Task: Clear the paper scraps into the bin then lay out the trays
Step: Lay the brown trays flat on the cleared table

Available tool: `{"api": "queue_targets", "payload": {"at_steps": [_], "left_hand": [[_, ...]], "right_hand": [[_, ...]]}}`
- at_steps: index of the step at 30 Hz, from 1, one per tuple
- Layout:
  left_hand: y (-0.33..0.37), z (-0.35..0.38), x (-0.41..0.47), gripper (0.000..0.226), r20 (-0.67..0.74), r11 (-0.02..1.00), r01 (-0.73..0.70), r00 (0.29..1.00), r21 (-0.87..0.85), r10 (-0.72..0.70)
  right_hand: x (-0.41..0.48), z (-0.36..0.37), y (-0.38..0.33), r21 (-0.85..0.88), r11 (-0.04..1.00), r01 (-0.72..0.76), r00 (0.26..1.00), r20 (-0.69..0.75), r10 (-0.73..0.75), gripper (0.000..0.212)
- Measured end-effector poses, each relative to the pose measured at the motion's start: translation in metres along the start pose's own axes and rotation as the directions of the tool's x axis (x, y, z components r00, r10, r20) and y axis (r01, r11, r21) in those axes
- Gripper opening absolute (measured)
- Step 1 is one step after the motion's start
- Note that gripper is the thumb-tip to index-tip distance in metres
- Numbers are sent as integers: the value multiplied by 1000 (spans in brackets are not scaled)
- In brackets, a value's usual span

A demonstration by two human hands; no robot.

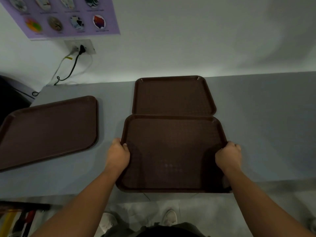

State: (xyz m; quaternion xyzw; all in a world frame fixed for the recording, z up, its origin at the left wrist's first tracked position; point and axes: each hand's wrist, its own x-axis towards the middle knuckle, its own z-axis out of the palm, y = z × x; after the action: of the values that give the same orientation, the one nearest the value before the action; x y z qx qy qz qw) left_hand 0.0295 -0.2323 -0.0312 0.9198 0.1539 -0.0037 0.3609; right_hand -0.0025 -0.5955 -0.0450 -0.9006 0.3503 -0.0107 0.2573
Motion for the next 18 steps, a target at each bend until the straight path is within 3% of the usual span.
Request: {"api": "queue_targets", "payload": {"at_steps": [6, 11, 18], "left_hand": [[-24, -47, 23, 18, -120, 996, -85, 989, 35, 88], [-51, -101, 42, 26, -175, 997, -48, 983, 54, 57], [-106, -182, 63, 35, -266, 998, 59, 962, -22, -63]], "right_hand": [[4, -14, -40, 155, 979, 134, 987, 69, -146, 19], [-11, -6, -94, 398, 881, 258, 935, 127, -331, 23], [-41, 39, -183, 526, 771, 359, 857, 141, -495, 27]]}}
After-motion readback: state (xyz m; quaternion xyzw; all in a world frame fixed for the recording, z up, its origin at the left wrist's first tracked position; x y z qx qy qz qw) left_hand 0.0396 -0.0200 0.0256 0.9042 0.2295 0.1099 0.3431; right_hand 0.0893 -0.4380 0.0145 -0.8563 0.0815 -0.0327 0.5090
